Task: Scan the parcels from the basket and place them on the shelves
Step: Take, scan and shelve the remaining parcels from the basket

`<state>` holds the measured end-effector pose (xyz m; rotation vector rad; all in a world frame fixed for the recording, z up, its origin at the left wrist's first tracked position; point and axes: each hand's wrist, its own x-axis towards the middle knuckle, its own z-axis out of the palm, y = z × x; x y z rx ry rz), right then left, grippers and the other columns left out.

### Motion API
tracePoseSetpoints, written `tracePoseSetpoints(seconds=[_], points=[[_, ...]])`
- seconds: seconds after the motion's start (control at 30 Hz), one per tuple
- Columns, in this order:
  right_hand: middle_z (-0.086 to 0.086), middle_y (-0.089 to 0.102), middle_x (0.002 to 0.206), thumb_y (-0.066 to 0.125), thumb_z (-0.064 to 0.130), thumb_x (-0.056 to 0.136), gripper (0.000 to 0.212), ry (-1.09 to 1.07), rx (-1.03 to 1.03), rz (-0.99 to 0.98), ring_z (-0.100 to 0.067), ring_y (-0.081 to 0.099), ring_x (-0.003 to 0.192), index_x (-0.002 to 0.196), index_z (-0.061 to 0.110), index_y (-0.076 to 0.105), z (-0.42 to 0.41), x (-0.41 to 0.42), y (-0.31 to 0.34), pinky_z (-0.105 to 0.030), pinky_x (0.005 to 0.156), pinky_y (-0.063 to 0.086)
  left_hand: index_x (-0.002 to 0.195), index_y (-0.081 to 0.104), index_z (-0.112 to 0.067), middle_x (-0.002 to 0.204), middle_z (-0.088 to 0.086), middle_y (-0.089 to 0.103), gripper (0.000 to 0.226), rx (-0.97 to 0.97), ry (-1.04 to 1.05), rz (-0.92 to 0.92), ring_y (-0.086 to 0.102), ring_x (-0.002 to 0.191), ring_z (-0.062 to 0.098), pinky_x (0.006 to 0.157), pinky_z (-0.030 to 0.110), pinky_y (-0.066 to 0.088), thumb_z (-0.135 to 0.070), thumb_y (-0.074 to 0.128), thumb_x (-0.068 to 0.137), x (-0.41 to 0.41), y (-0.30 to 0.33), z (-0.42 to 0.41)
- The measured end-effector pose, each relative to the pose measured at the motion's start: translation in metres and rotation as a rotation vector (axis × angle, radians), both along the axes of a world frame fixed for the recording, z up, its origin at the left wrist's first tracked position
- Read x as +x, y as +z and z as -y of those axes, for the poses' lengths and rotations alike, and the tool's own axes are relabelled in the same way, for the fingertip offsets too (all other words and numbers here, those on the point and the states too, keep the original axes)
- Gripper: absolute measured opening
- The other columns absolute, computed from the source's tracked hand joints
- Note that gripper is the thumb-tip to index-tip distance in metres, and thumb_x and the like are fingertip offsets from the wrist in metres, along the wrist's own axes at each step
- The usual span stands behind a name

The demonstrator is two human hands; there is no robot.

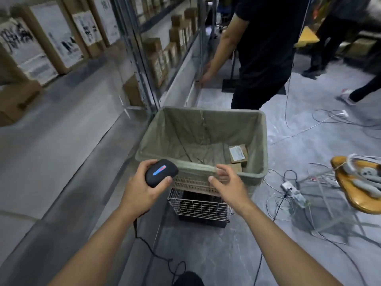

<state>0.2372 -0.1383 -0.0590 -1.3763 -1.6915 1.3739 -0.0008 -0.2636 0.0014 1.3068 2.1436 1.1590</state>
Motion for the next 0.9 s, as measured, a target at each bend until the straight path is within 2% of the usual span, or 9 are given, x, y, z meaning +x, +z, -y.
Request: tracePoseSetpoints(seconds=[0.17,0.27,0.37,0.43,0.53,0.63,0.77,0.9], points=[[0.015,0.059,0.122,0.074,0.042,0.09,0.051,-0.052,-0.011,0.038,-0.006,0.058,0.114,0.136,0.032,0.055,-0.03,-0.013,-0.001,-0.04,0.102,0.052,0.12,0.056,-0.043,0.104,-0.045,0.061,0.051,0.021,-0.07,0.01,0.062,0.097,-0.014,0.076,0.007,0.044,-0.035,0.087,0.079,-0.019,-0.008,-0.046],[0.012,0.059,0.125,0.074,0.042,0.09,0.055,-0.104,-0.032,0.062,-0.011,0.057,0.117,0.139,0.032,0.053,-0.048,-0.024,-0.008,-0.04,0.103,0.051,0.12,0.055,-0.045,0.104,-0.044,0.062,0.055,0.019,-0.109,0.049,0.063,0.095,-0.013,0.077,0.012,0.047,-0.045,0.087,0.076,-0.034,-0.019,-0.074],[0.011,0.059,0.126,0.074,0.043,0.089,0.055,-0.129,-0.03,0.093,-0.01,0.055,0.117,0.139,0.032,0.053,-0.064,-0.035,-0.01,-0.042,0.105,0.049,0.121,0.056,-0.043,0.107,-0.039,0.064,0.06,0.048,-0.137,0.101,0.065,0.097,-0.009,0.08,0.018,0.049,-0.058,0.078,0.067,-0.045,-0.025,-0.1],[0.011,0.058,0.126,0.074,0.043,0.089,0.055,-0.142,-0.039,0.108,-0.01,0.055,0.117,0.138,0.032,0.053,-0.075,-0.043,-0.009,-0.04,0.105,0.047,0.119,0.056,-0.044,0.107,-0.038,0.064,0.058,0.046,-0.171,0.128,0.066,0.097,-0.006,0.081,0.019,0.05,-0.058,0.077,0.067,-0.052,-0.027,-0.118],[0.01,0.058,0.125,0.075,0.041,0.089,0.056,-0.19,-0.044,0.115,-0.012,0.056,0.116,0.139,0.03,0.052,-0.089,-0.051,-0.01,-0.039,0.104,0.048,0.114,0.054,-0.048,0.106,-0.04,0.063,0.05,0.033,-0.207,0.129,0.065,0.097,-0.008,0.08,0.014,0.048,-0.049,0.081,0.071,-0.064,-0.031,-0.141],[0.009,0.057,0.125,0.075,0.039,0.089,0.057,-0.226,-0.043,0.133,-0.012,0.057,0.115,0.14,0.029,0.052,-0.101,-0.057,-0.012,-0.039,0.105,0.048,0.118,0.055,-0.045,0.103,-0.037,0.065,0.052,0.028,-0.222,0.109,0.063,0.095,-0.013,0.077,0.008,0.045,-0.041,0.086,0.076,-0.075,-0.037,-0.16],[0.008,0.057,0.128,0.075,0.039,0.09,0.058,-0.262,-0.051,0.145,-0.013,0.056,0.118,0.142,0.029,0.051,-0.11,-0.061,-0.013,-0.038,0.105,0.047,0.121,0.057,-0.04,0.105,-0.03,0.066,0.056,0.026,-0.245,0.138,0.063,0.094,-0.012,0.075,0.004,0.044,-0.05,0.08,0.071,-0.082,-0.042,-0.182],[0.006,0.054,0.133,0.075,0.04,0.089,0.061,-0.288,-0.051,0.177,-0.012,0.053,0.121,0.143,0.028,0.049,-0.121,-0.057,-0.019,-0.035,0.106,0.046,0.12,0.056,-0.043,0.105,-0.033,0.064,0.056,0.016,-0.272,0.12,0.06,0.094,-0.017,0.075,0.003,0.042,-0.053,0.079,0.071,-0.08,-0.047,-0.204]])
